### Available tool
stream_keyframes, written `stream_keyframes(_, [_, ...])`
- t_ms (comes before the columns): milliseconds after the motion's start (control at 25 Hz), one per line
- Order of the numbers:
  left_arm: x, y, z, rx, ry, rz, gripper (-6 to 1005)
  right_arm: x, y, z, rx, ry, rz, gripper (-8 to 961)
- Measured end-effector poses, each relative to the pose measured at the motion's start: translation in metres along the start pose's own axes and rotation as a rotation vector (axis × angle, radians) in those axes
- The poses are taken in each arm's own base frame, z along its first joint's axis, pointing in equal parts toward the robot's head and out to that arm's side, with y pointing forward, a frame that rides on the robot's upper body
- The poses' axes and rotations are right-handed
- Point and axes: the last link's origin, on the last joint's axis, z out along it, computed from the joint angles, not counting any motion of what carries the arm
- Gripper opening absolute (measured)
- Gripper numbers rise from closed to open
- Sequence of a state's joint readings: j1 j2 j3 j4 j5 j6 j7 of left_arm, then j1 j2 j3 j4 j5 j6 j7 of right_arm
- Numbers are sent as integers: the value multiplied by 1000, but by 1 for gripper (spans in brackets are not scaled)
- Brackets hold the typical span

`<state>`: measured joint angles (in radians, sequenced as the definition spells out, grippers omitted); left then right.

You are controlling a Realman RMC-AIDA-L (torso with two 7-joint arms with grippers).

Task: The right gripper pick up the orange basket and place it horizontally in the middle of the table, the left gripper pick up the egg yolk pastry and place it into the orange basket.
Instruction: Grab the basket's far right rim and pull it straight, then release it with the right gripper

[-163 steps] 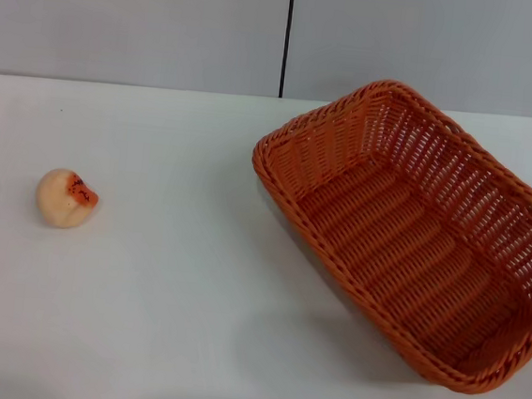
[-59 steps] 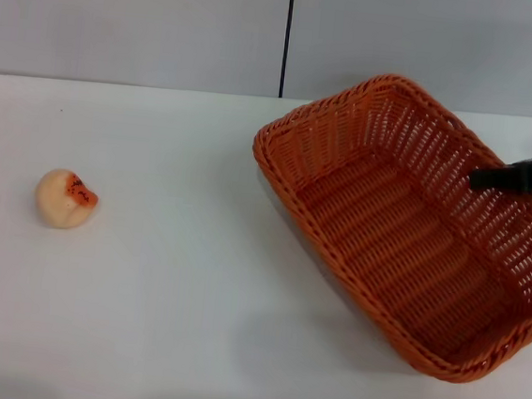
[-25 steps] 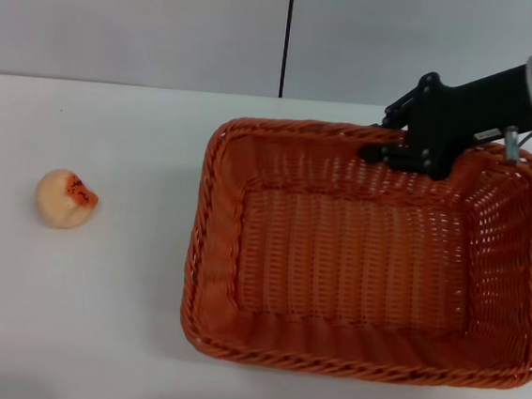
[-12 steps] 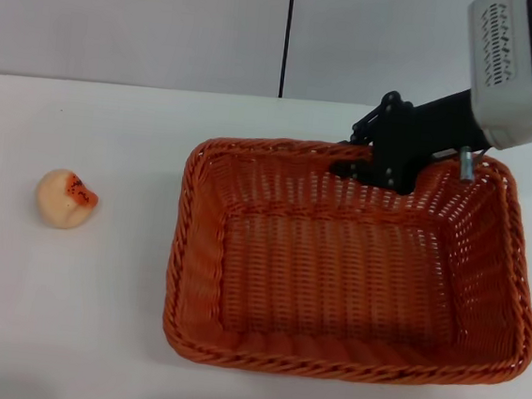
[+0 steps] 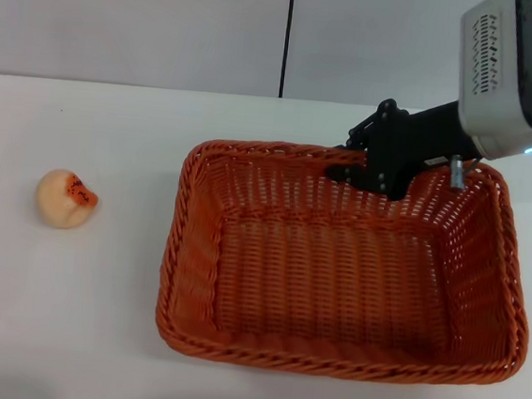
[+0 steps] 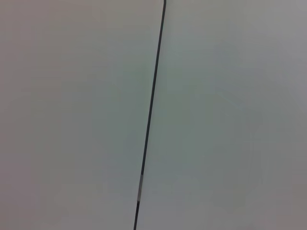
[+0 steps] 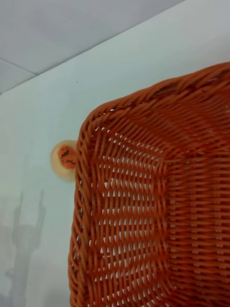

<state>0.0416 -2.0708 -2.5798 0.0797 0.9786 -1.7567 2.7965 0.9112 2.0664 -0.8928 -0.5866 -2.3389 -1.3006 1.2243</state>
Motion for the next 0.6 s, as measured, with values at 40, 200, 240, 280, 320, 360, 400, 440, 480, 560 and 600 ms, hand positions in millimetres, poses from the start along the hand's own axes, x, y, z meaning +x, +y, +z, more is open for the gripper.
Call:
stream_keyframes(40, [0,0,1,-2,-2,-1,808,0,0,0,0,0,0,209])
stream_keyframes(200, [-1,0,1,-3,-4,0,809,4,1,4,9,9,43,212])
stream_keyframes(240, [-1,0,1,-3,-4,0,809,4,1,4,9,9,43,213])
stream_keyframes(280, [-1,0,1,-4,-5,0,808,4,1,4,8,10,45,214])
stream_keyframes(320, [-1,0,1,-4,-5,0,808,4,1,4,8,10,45,214])
stream_keyframes(360, [-1,0,1,-4,-5,0,808,4,1,4,8,10,46,215])
stream_keyframes(400, [-1,0,2,-5,-5,0,808,4,2,4,8,9,51,216])
stream_keyframes(440, [-1,0,2,-5,-5,0,809,4,2,4,8,9,51,217])
stream_keyframes(480, [-1,0,2,-6,-5,0,809,4,2,5,7,9,53,218])
stream_keyframes(560, [-1,0,2,-6,-6,0,809,4,2,5,6,8,55,220])
stream_keyframes(600, [-1,0,2,-6,-6,0,809,3,2,4,3,7,59,220])
